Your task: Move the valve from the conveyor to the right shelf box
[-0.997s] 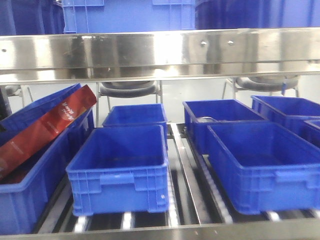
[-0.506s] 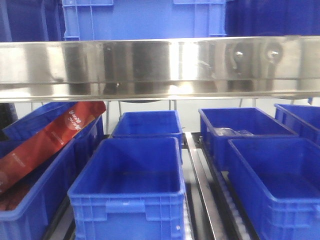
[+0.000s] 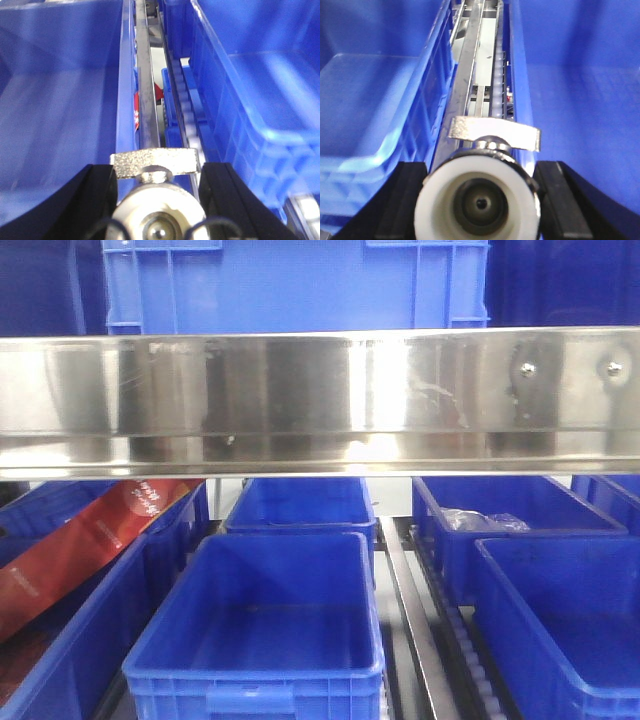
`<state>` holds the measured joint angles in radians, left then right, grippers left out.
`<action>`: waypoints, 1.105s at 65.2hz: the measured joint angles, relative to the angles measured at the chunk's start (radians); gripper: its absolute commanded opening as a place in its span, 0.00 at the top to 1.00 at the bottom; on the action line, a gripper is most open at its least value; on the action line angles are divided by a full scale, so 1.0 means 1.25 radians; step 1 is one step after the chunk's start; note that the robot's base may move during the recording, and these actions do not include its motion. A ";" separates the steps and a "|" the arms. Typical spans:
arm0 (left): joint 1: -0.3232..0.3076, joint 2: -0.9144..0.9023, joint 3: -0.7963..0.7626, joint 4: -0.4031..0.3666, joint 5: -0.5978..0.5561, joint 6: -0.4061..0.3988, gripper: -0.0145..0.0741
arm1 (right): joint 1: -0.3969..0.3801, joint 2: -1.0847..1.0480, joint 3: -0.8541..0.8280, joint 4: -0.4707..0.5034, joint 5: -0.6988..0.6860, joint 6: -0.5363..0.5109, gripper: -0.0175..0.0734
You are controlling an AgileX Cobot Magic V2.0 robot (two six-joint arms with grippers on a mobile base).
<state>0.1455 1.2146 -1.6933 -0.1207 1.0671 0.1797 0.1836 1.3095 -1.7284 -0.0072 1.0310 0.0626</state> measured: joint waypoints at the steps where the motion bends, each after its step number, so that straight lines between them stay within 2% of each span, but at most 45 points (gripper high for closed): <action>1: 0.000 0.000 0.000 0.000 0.000 0.000 0.96 | 0.000 0.000 0.000 0.000 0.000 0.000 0.99; 72: 0.000 0.000 0.000 0.000 0.000 0.000 0.96 | 0.000 0.000 0.000 0.000 0.000 0.000 0.99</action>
<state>0.1455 1.2146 -1.6933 -0.1207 1.0671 0.1797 0.1836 1.3095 -1.7284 -0.0072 1.0310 0.0626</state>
